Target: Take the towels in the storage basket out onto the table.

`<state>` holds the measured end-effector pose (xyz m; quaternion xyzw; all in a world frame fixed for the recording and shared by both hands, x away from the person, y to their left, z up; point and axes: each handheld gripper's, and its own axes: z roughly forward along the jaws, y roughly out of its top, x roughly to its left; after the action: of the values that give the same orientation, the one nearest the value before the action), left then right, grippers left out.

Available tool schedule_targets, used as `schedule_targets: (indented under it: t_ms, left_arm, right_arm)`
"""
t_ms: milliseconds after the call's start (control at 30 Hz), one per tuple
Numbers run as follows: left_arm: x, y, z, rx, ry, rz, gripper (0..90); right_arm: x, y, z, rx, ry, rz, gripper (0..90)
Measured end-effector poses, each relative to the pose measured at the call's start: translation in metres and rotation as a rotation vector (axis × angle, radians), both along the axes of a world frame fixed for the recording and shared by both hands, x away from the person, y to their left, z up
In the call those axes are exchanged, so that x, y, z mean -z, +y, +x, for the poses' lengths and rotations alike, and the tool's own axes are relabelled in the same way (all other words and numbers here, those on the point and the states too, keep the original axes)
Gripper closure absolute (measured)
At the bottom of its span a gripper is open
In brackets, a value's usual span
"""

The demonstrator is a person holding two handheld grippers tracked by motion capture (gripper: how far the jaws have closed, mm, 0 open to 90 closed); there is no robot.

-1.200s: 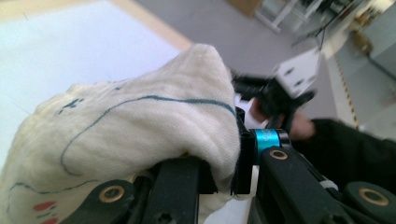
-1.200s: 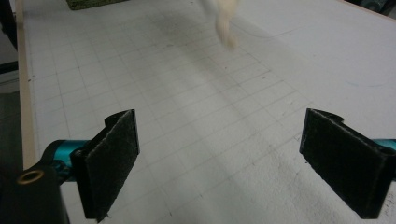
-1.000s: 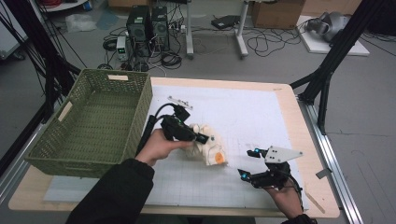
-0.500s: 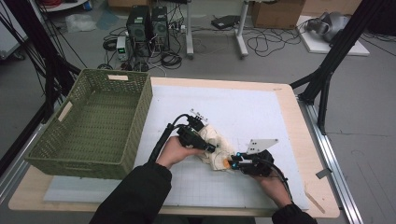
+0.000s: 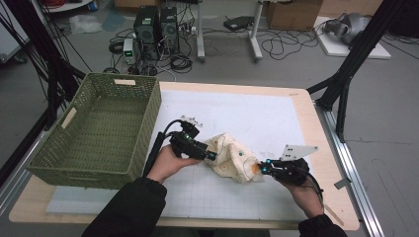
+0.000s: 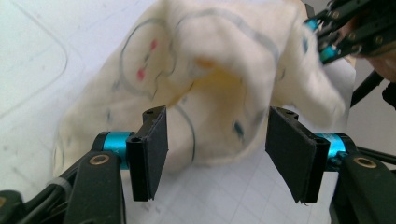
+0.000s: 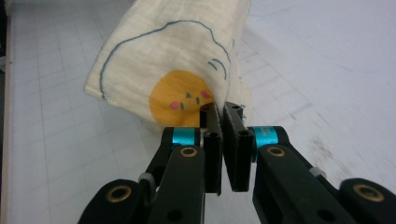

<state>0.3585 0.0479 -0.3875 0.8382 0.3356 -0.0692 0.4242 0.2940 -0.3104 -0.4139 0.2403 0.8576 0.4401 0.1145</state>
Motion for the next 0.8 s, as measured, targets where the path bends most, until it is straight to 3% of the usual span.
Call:
schedule_targets:
  t_ms: [100, 167, 333, 567, 667, 800]
  left_arm:
    - [0.009, 0.006, -0.008, -0.008, 0.002, -0.007, 40.6]
    - [0.014, 0.006, -0.014, 0.0, 0.002, -0.01, 47.3]
    - [0.024, -0.011, -0.027, 0.04, 0.005, -0.018, 53.4]
    - [0.04, -0.038, -0.019, -0.01, 0.026, -0.034, 53.1]
    - [0.046, -0.045, -0.017, -0.026, 0.022, -0.017, 55.5]
    - [0.049, -0.049, -0.015, -0.057, -0.012, 0.018, 74.3]
  right_arm:
    - [0.001, -0.01, -0.004, 0.024, 0.009, 0.001, 87.0]
    - [0.003, -0.023, -0.009, 0.056, 0.013, -0.009, 86.9]
    - [0.012, -0.033, -0.013, 0.076, 0.043, -0.047, 86.8]
    - [0.016, -0.026, -0.013, 0.051, 0.049, -0.049, 86.3]
    - [0.014, -0.023, -0.013, 0.044, 0.043, -0.049, 86.1]
    - [0.013, -0.022, -0.012, 0.036, 0.028, -0.032, 85.4]
